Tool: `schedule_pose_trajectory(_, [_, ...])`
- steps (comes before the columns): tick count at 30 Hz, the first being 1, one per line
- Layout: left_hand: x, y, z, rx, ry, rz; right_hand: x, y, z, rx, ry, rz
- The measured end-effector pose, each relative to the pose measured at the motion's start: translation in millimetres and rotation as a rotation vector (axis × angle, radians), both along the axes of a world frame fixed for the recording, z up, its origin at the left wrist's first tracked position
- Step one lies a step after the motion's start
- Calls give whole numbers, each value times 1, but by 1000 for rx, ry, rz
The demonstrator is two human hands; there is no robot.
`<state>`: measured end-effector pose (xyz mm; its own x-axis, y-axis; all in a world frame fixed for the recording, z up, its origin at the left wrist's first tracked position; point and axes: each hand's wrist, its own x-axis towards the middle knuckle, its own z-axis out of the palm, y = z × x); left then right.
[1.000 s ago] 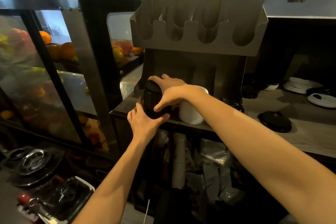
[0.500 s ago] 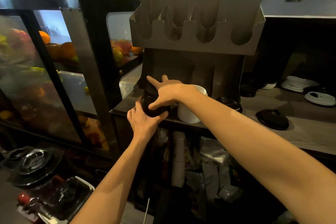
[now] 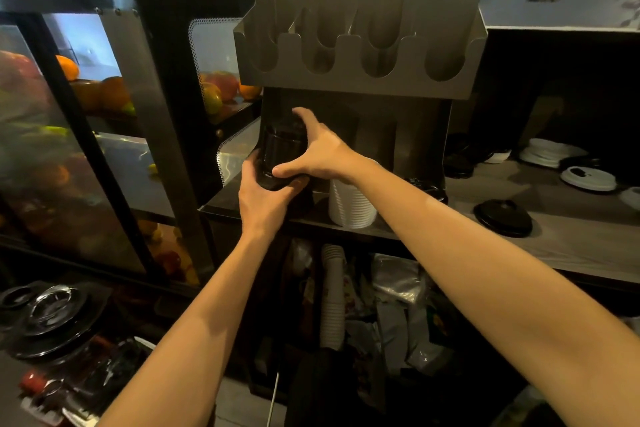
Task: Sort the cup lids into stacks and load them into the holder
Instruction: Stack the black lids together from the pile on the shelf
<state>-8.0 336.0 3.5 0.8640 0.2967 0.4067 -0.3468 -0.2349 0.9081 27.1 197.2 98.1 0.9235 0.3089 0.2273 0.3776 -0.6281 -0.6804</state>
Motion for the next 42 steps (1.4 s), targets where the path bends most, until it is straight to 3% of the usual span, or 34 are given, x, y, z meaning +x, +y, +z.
schedule_pose_trajectory(5, [2, -1, 5, -53, -49, -35, 1, -1, 1, 185, 96, 15])
schedule_pose_trajectory(13, [2, 11, 10, -91, -28, -120, 3, 0, -3, 168, -7, 12])
schedule_pose_trajectory(19, [-4, 22, 16, -660, 55, -361, -7, 6, -4, -93, -111, 49])
schedule_pose_trajectory(25, [0, 26, 33, -604, 273, -368, -14, 25, -11, -323, -191, 90])
schedule_pose_trajectory(31, [-5, 39, 23, -749, 264, -240, -36, 21, -35, 35, -130, 53])
schedule_pose_trajectory(37, [-5, 46, 12, -852, 221, -195, -50, 21, -88, -359, -133, -74])
schedule_pose_trajectory(42, [-1, 51, 6, -852, 222, -213, -49, 15, -109, -292, -157, -68])
